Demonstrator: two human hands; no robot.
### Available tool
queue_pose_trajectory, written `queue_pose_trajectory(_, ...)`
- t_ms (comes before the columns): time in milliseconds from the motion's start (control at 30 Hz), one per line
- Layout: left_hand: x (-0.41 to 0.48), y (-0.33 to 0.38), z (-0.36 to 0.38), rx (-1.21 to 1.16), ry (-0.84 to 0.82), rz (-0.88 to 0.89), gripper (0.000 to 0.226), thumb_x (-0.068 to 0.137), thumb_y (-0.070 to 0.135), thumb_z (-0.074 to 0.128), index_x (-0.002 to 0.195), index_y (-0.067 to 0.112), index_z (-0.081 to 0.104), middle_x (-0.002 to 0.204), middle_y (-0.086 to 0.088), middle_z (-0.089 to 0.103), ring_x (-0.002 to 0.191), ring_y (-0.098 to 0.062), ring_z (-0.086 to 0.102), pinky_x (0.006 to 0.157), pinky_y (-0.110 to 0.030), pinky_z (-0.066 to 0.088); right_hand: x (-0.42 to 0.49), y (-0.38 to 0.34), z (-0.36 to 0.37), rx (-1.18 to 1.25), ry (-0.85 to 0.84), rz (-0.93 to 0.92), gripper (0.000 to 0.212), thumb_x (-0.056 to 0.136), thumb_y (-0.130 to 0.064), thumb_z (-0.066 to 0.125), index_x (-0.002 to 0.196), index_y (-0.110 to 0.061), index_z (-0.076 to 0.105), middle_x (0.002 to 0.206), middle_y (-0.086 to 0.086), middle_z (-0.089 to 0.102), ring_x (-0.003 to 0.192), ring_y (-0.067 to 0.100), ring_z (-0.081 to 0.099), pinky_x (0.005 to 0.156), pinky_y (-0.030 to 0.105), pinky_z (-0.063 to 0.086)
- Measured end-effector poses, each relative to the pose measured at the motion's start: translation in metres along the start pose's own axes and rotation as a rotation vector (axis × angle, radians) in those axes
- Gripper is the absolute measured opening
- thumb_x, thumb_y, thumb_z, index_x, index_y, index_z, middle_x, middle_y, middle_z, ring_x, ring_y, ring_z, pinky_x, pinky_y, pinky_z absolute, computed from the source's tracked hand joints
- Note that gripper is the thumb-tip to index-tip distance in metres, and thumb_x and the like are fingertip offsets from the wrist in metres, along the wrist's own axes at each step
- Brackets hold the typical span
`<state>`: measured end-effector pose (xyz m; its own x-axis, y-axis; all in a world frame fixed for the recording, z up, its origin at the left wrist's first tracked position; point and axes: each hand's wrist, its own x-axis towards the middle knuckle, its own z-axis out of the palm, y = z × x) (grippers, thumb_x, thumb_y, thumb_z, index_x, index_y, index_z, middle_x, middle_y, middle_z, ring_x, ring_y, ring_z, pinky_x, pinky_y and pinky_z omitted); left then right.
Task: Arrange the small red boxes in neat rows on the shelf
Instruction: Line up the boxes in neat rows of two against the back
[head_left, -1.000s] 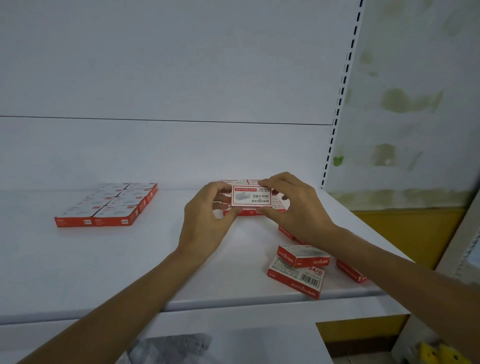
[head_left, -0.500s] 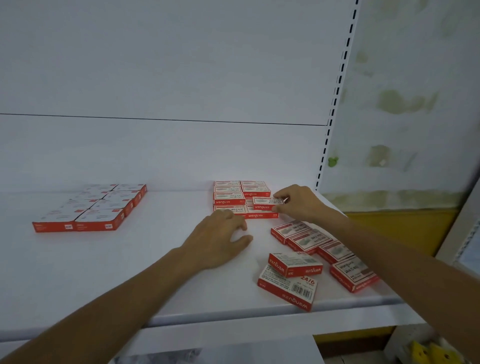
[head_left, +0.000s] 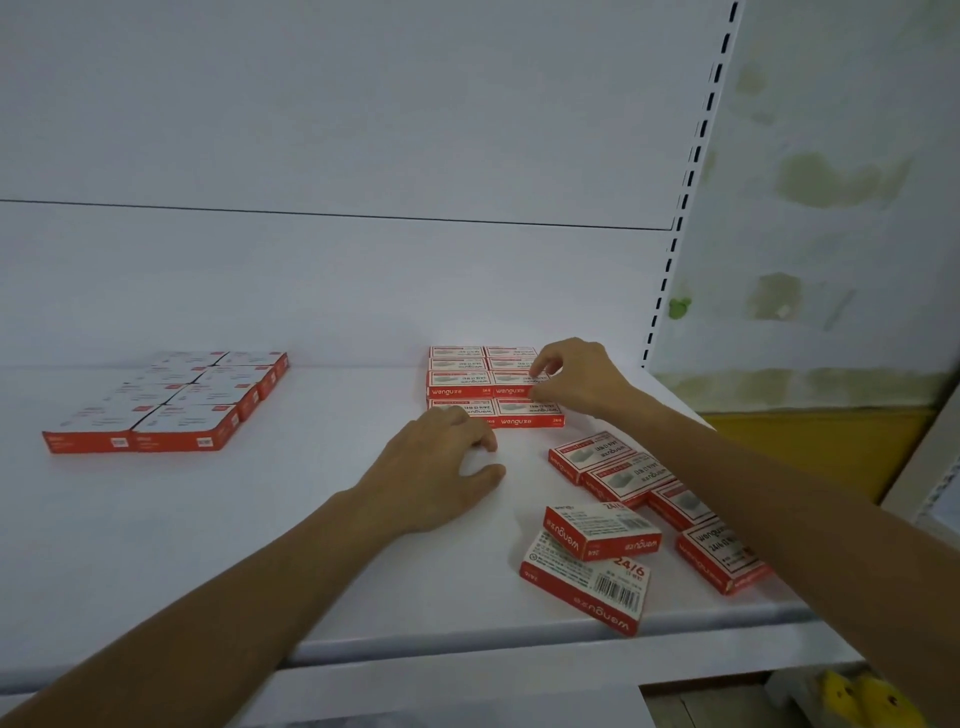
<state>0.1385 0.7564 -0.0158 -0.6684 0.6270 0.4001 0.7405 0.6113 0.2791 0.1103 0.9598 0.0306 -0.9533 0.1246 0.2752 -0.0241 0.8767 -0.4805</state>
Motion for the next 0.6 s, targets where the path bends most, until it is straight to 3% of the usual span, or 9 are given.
queue_pose_trajectory(133,-0.001,0.001,-0.001,0.012,-0.01,0.002,0.028,0.088,0.042,0.05,0.111,0.025,0.053,0.114,0.007,0.052,0.107,-0.01,0.044,0.093,-0.027,0.039,-0.002,0.001,0.001,-0.01,0.002,0.014,0.022,0.074,-0.018,0.07,0.095,-0.018,0.066,0.107,0.0,0.058,0.087,0.012,0.052,0.071,0.025,0.043)
queue_pose_trajectory(300,-0.002,0.006,-0.004,0.037,-0.041,-0.001,0.028,0.09,0.039,0.048,0.113,0.024,0.053,0.117,0.006,0.053,0.109,-0.011,0.045,0.093,-0.025,0.039,-0.015,0.0,-0.006,-0.161,-0.012,-0.005,0.038,0.082,-0.031,0.065,0.117,-0.017,0.057,0.119,0.003,0.058,0.101,0.018,0.055,0.082,0.031,0.044)
queue_pose_trajectory(400,0.002,0.012,-0.009,-0.018,-0.075,-0.062,0.027,0.088,0.04,0.053,0.109,0.024,0.056,0.115,0.005,0.055,0.105,-0.011,0.048,0.088,-0.025,0.041,-0.025,0.007,-0.018,-0.179,-0.041,0.017,0.035,0.084,-0.036,0.062,0.113,-0.015,0.058,0.114,0.004,0.061,0.099,0.019,0.057,0.09,0.037,0.047)
queue_pose_trajectory(500,0.013,0.024,-0.014,-0.08,-0.134,-0.107,0.034,0.081,0.047,0.059,0.107,0.025,0.058,0.114,0.006,0.057,0.096,-0.007,0.048,0.079,-0.023,0.04,-0.037,0.016,-0.032,-0.244,-0.091,0.079,0.033,0.087,-0.039,0.057,0.103,-0.011,0.063,0.107,0.006,0.065,0.094,0.021,0.061,0.084,0.034,0.049)
queue_pose_trajectory(600,0.02,0.039,-0.006,-0.072,-0.151,-0.098,0.044,0.075,0.053,0.064,0.109,0.026,0.057,0.115,0.007,0.057,0.095,-0.006,0.047,0.074,-0.022,0.039,-0.05,0.024,-0.039,-0.237,-0.123,0.104,0.037,0.089,-0.037,0.055,0.092,-0.002,0.067,0.09,0.011,0.071,0.074,0.022,0.064,0.073,0.033,0.05)
